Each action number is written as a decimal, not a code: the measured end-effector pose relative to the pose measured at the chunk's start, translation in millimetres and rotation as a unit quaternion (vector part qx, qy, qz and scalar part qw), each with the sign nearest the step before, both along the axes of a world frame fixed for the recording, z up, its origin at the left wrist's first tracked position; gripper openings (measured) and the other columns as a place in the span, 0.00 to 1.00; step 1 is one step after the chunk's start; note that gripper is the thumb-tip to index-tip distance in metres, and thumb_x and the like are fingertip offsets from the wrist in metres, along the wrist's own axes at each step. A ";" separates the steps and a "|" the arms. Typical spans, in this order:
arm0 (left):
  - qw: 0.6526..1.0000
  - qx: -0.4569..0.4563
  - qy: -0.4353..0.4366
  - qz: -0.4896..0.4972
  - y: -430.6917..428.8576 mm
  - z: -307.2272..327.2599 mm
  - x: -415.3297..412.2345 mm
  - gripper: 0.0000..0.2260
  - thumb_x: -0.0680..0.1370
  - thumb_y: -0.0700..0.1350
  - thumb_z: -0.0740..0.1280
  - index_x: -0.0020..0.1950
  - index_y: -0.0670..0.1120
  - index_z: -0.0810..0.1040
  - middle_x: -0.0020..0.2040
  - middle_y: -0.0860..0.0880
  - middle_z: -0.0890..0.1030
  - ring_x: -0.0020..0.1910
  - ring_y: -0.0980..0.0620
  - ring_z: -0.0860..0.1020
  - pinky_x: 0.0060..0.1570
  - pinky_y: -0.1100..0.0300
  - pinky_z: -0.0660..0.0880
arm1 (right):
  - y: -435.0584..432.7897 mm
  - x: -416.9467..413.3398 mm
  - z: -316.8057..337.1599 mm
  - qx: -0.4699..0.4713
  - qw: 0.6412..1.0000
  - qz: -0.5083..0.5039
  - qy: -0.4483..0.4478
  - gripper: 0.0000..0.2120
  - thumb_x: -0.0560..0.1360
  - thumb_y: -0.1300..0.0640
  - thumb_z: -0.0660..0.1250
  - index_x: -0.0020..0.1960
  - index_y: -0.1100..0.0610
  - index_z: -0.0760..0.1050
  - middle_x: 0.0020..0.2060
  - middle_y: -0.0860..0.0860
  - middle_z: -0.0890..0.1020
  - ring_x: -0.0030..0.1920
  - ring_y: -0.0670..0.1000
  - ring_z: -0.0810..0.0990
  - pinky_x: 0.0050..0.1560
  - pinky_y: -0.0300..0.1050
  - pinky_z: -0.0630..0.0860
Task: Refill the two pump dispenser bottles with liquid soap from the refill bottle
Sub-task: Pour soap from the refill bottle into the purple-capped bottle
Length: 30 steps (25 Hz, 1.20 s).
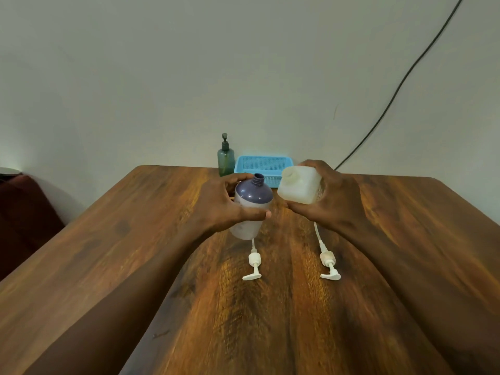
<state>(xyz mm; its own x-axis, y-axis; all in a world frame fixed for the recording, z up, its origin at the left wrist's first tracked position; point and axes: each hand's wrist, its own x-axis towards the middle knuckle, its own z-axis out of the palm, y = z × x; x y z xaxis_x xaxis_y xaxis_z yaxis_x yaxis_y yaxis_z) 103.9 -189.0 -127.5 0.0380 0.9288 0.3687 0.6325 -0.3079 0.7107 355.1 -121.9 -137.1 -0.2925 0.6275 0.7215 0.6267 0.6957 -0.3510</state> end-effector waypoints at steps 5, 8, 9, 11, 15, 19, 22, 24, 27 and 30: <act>0.998 0.065 -0.018 0.008 10.4 -12.4 16.6 0.34 0.60 0.60 0.84 0.64 0.56 0.81 0.56 0.60 0.84 0.54 0.61 0.83 0.53 0.58 0.83 | -0.6 5.4 11.5 0.051 0.997 -0.033 -0.052 0.33 0.69 0.36 0.75 0.67 0.53 0.74 0.55 0.52 0.84 0.43 0.43 0.75 0.44 0.30 0.73; 0.996 0.083 -0.022 -0.003 10.5 -14.6 24.5 0.34 0.60 0.56 0.85 0.64 0.58 0.79 0.58 0.60 0.83 0.56 0.63 0.81 0.54 0.62 0.82 | 1.2 9.0 14.0 0.061 0.995 -0.028 -0.070 0.34 0.70 0.36 0.70 0.67 0.57 0.75 0.54 0.56 0.84 0.42 0.48 0.77 0.47 0.41 0.79; 0.996 0.085 -0.021 -0.008 10.2 -14.8 26.1 0.35 0.60 0.56 0.86 0.65 0.58 0.78 0.59 0.61 0.82 0.56 0.64 0.81 0.55 0.64 0.81 | 0.7 10.2 16.1 0.062 0.995 -0.027 -0.078 0.34 0.70 0.36 0.69 0.68 0.58 0.75 0.54 0.57 0.84 0.42 0.52 0.80 0.47 0.47 0.82; 0.996 0.086 -0.016 -0.015 10.3 -14.9 28.0 0.37 0.60 0.56 0.85 0.67 0.57 0.78 0.60 0.60 0.82 0.57 0.65 0.80 0.55 0.67 0.80 | 0.2 12.6 20.9 0.059 0.993 -0.026 -0.096 0.36 0.70 0.34 0.65 0.68 0.57 0.74 0.54 0.58 0.84 0.44 0.57 0.82 0.47 0.54 0.83; 0.995 0.096 0.008 -0.013 11.8 -17.2 28.9 0.38 0.61 0.59 0.85 0.69 0.56 0.78 0.60 0.62 0.80 0.57 0.65 0.80 0.54 0.71 0.78 | 0.1 13.1 26.2 0.098 0.986 -0.037 -0.128 0.33 0.71 0.36 0.66 0.67 0.58 0.75 0.52 0.59 0.84 0.42 0.59 0.83 0.43 0.57 0.83; 0.995 0.099 0.009 -0.008 12.1 -18.2 30.8 0.37 0.60 0.59 0.84 0.68 0.57 0.78 0.58 0.65 0.79 0.56 0.67 0.79 0.52 0.72 0.77 | 2.4 13.6 24.9 0.138 0.976 -0.069 -0.153 0.30 0.70 0.41 0.71 0.66 0.56 0.76 0.52 0.57 0.85 0.42 0.58 0.83 0.42 0.53 0.83; 0.995 0.104 0.004 -0.009 12.9 -18.9 32.8 0.36 0.61 0.56 0.85 0.68 0.54 0.79 0.57 0.64 0.79 0.53 0.73 0.77 0.51 0.77 0.75 | 6.6 14.6 23.4 0.145 0.972 -0.080 -0.164 0.30 0.71 0.41 0.72 0.67 0.56 0.76 0.53 0.57 0.85 0.43 0.58 0.83 0.43 0.52 0.83; 0.994 0.104 0.006 -0.007 13.4 -19.4 33.2 0.36 0.61 0.55 0.85 0.68 0.55 0.79 0.56 0.64 0.79 0.51 0.76 0.75 0.49 0.79 0.73 | 8.3 15.0 22.8 0.150 0.971 -0.079 -0.171 0.30 0.70 0.42 0.73 0.67 0.56 0.76 0.54 0.57 0.85 0.44 0.59 0.84 0.45 0.53 0.83; 0.994 0.107 0.005 -0.003 12.6 -18.8 32.9 0.36 0.61 0.57 0.85 0.66 0.62 0.74 0.56 0.65 0.78 0.50 0.78 0.75 0.48 0.79 0.73 | 8.2 16.6 23.0 0.159 0.966 -0.082 -0.186 0.30 0.70 0.44 0.76 0.68 0.55 0.75 0.56 0.56 0.84 0.46 0.58 0.84 0.46 0.51 0.82; 0.994 0.110 0.010 -0.002 12.5 -19.9 32.5 0.36 0.61 0.58 0.84 0.66 0.60 0.75 0.56 0.65 0.78 0.50 0.77 0.74 0.49 0.79 0.73 | 9.0 17.0 23.7 0.164 0.963 -0.083 -0.197 0.31 0.70 0.46 0.77 0.69 0.55 0.75 0.56 0.56 0.84 0.47 0.59 0.84 0.48 0.51 0.82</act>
<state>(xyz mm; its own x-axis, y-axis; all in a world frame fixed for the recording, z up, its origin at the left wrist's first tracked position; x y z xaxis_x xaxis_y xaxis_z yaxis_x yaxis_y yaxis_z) 136.4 -176.5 -147.4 0.0515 0.8258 0.5616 0.6439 -0.4573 0.6134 372.1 -113.0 -113.3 -0.4992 0.4472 0.7422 0.7790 0.6066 0.1585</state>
